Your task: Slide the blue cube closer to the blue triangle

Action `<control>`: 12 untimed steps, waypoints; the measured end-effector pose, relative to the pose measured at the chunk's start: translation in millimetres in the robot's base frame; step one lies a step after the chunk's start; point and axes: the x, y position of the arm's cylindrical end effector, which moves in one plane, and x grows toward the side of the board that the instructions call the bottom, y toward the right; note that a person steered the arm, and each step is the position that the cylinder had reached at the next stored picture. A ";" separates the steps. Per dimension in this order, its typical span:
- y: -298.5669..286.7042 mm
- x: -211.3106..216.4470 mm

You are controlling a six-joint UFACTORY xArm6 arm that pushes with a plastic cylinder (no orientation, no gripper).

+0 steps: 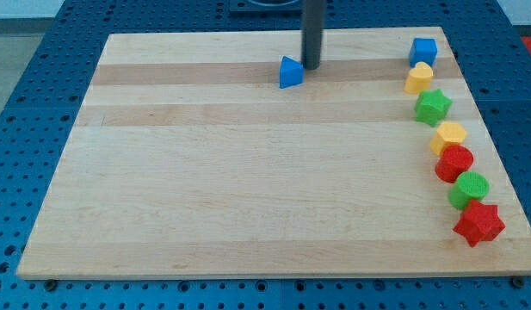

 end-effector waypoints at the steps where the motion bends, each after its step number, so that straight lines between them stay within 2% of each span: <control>1: 27.5 -39.5; 2: 104.8 -60.8; 3: 155.8 -60.5; 4: 180.4 -55.9; 5: 178.4 -40.0; 7: 173.8 20.3; 9: 86.2 59.9; 10: 68.6 64.6; 11: 115.7 59.0; 12: 116.1 78.3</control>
